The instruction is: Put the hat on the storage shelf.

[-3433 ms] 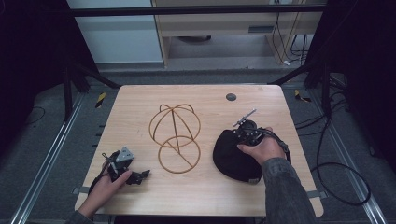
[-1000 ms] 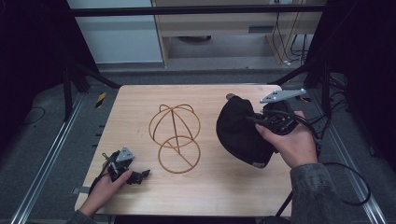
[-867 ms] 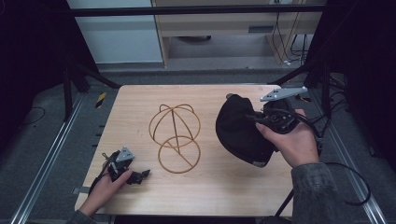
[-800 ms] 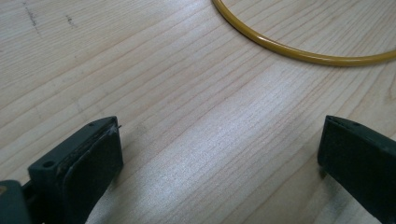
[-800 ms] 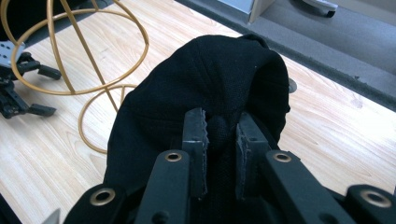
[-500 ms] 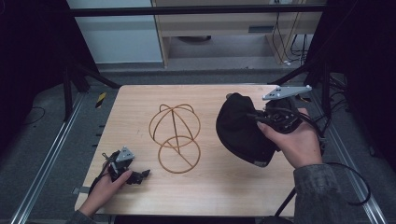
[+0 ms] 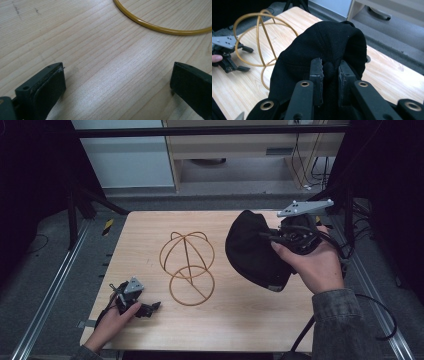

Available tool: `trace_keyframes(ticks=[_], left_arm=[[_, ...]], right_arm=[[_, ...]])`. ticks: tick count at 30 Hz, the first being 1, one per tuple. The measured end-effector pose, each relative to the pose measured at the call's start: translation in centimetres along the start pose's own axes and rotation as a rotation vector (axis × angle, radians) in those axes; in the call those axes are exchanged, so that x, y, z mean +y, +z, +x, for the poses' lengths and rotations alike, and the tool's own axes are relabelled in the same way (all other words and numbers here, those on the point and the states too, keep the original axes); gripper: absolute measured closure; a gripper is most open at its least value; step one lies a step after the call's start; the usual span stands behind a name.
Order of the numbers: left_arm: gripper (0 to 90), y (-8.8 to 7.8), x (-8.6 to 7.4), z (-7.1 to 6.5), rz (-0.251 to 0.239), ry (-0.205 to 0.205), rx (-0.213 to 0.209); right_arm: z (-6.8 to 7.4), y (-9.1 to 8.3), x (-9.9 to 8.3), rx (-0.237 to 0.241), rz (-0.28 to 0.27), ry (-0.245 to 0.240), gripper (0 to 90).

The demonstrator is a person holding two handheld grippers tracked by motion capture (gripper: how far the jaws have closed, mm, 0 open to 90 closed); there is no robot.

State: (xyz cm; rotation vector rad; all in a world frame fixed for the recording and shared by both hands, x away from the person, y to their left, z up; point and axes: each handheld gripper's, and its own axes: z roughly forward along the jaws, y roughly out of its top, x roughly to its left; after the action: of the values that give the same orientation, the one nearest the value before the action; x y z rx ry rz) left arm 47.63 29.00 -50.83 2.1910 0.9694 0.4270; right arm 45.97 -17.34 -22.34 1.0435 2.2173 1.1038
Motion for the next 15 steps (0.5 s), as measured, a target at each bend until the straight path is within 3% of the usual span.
trace_keyframes(ticks=[15], left_arm=[[0.0, 0.0, 0.0, 0.1, 0.001, 0.005, -0.002]], right_arm=[[2.1, -1.1, 4.0, 0.028, -0.036, -0.052, 77.6]])
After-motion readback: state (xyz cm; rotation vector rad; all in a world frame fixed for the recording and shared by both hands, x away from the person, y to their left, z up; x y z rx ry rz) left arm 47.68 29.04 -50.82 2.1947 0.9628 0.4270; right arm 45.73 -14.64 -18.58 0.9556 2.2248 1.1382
